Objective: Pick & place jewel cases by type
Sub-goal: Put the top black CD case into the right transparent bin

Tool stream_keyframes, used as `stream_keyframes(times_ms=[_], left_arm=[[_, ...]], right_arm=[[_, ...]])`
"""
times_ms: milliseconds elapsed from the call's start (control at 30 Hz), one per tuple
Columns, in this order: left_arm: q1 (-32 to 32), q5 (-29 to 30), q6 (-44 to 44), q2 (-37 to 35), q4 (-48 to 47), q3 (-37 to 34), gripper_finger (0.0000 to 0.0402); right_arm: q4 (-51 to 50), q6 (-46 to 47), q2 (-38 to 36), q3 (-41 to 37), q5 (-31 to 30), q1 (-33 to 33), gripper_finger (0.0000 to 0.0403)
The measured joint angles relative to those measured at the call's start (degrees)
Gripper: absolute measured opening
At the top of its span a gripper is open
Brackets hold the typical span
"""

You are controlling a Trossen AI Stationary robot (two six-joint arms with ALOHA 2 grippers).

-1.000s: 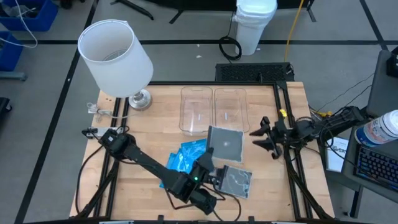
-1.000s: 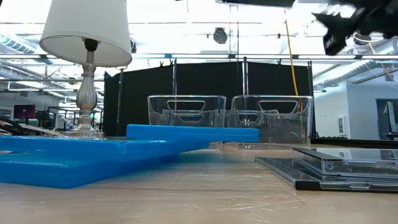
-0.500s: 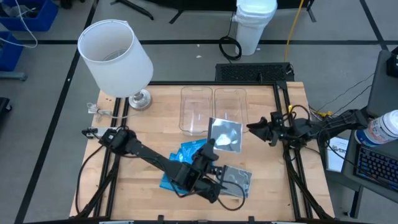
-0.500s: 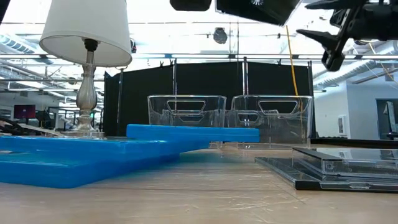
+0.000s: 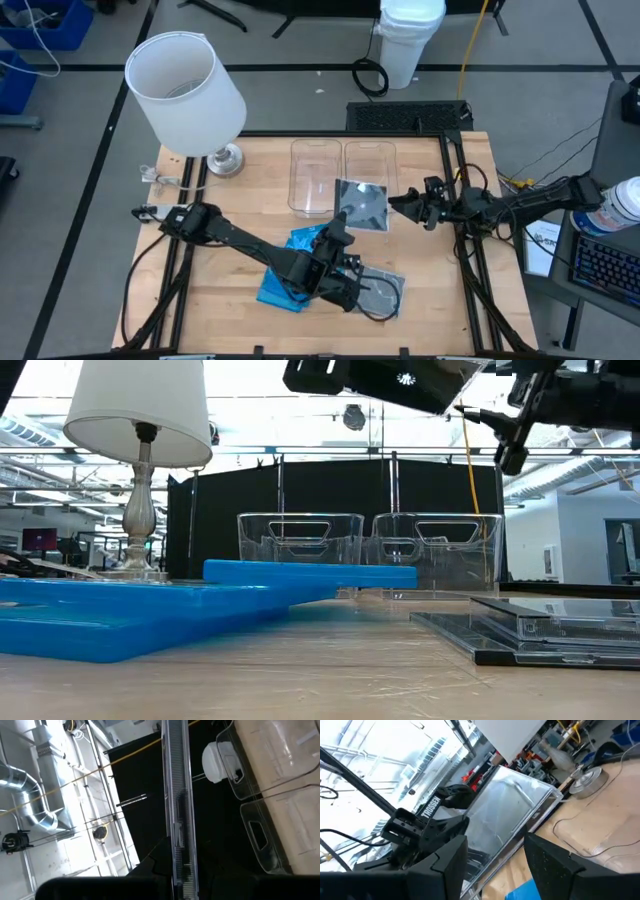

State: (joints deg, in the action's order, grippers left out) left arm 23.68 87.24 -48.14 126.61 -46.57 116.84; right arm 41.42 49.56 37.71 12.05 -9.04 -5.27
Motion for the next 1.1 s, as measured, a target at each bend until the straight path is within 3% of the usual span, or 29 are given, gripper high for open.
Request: stream_keyframes(times_ms=[367,633,833,1100], left_arm=[[-0.22,0.05,-0.42,0.02,-0.24,-0.07,0.0042],[-0.28,0.35,0.77,0.02,-0.55,-0.05,0.0042],[-0.54,0.49,2.20,0.07,-1.43,-0.04,0.0042],[-0.59,0.88,2.19,0.09,-1.61,-0.04,0.0042]], right_arm=[[4.19,4.61,7.50,0.00,4.24,3.48,0.0185],[8.27,0.49,5.08,0.00,5.02,5.64,0.0185],[4.81,1.55,1.21,0.00,10.43,7.38,0.0187],[-3.98,1.69,0.26,0.00,9.55,7.90,0.0184]])
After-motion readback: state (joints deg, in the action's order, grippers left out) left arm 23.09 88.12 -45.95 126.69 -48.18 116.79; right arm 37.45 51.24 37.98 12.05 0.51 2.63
